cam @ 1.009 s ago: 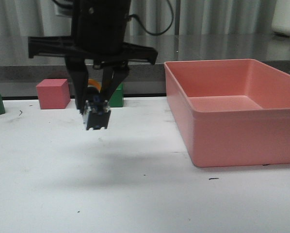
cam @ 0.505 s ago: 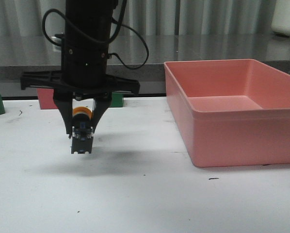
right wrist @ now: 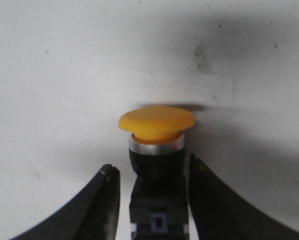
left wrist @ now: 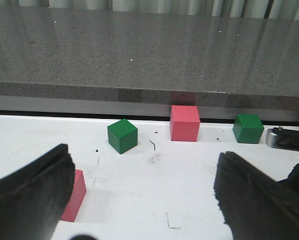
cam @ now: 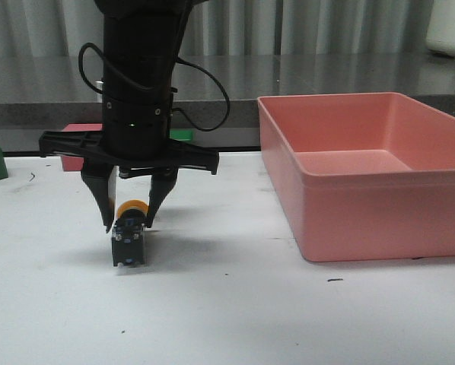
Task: Place and stand button with both arms
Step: 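Carry the button away from the bin and lower it onto the table, then open the right gripper, release the button lying on its side, withdraw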
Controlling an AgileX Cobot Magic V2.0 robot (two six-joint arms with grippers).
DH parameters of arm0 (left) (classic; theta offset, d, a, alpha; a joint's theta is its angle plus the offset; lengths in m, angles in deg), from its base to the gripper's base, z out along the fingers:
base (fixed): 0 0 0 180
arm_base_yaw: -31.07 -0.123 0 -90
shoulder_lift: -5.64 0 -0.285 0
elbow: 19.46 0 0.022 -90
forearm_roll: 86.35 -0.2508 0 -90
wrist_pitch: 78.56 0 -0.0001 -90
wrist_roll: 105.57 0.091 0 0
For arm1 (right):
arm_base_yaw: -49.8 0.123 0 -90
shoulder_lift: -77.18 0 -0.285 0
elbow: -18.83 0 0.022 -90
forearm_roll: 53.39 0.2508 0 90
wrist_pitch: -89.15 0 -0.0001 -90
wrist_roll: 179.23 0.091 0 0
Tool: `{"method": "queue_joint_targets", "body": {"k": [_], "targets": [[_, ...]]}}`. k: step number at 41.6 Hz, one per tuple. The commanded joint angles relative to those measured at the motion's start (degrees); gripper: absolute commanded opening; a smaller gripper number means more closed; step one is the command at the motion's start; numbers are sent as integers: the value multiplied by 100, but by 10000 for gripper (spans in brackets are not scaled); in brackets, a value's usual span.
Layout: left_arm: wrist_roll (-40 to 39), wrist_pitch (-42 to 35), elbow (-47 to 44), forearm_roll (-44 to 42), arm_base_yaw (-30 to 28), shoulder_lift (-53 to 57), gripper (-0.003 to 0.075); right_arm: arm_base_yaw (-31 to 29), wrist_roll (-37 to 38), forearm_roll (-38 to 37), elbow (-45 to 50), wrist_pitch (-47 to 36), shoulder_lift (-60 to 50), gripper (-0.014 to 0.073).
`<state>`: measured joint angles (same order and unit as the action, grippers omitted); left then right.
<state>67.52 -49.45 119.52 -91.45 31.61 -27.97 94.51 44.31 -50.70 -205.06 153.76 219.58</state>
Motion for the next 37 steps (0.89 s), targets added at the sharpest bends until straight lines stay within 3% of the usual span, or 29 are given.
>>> {"method": "queue_joint_targets", "body": {"k": [1,16,28,37], "targets": [[-40,-407,168,-10,59,-73,564,-29,230,-69,-185,-112,-326,387],[-40,-407,168,-10,59,-73,564,-36,149,-306,-185,1,-410,385],[-40,-407,168,-10,59,-73,564,-36,-1526,-1093,-185,954,-1167,385],[-40,-407,168,-10,59,-73,564,-51,-2820,-1346,-68,1092,-2126,385]]}}
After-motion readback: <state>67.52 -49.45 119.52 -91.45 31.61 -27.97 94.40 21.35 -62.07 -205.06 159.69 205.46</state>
